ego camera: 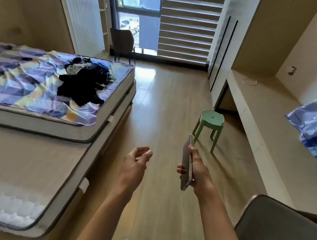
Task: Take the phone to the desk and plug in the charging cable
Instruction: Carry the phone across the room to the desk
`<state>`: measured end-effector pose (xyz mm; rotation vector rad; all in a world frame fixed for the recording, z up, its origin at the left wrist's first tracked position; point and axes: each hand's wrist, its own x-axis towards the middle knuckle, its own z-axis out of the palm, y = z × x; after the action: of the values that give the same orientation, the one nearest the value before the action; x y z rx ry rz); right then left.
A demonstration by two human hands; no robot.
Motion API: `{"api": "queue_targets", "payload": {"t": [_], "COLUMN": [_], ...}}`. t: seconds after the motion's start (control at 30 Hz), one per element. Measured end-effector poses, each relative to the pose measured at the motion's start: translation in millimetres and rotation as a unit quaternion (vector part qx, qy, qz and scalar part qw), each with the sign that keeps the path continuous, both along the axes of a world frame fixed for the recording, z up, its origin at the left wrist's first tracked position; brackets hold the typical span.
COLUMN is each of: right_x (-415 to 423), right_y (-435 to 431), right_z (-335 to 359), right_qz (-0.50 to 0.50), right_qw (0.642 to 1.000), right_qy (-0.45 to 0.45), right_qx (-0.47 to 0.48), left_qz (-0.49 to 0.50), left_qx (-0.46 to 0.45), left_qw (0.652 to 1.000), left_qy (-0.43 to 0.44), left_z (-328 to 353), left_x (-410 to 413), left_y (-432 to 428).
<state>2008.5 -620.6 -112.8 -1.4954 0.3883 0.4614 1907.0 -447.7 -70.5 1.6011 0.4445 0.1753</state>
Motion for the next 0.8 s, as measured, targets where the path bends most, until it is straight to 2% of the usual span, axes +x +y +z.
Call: {"api": "queue_targets", "payload": {"t": [0.2, 0.5, 0.6, 0.8], "right_x": [156.2, 378.9, 433.5, 597.3], "right_y": [23.9, 47.0, 48.7, 57.9], "right_z": [-9.1, -1.2, 0.2, -20.3], "right_qz": [-0.025, -0.114, -0.117, -0.144], "right_qw": [1.000, 0.993, 0.993, 0.989], "right_qy": [0.001, -0.004, -0.002, 0.001], "right_qx": [-0.008, -0.009, 0.002, 0.034], "left_qz": [-0.022, -0.123, -0.143, -0.146], "left_qx": [-0.005, 0.000, -0.001, 0.012], "left_qw": [1.000, 0.992, 0.990, 0.989], "left_qy": [-0.003, -0.006, -0.012, -0.011], "left_z": [-16.3, 0.9, -0.3, -19.2], "left_x": [173.2, 436.5, 493.6, 653.3], "left_y": [29.7, 52.6, 57.1, 69.3]}}
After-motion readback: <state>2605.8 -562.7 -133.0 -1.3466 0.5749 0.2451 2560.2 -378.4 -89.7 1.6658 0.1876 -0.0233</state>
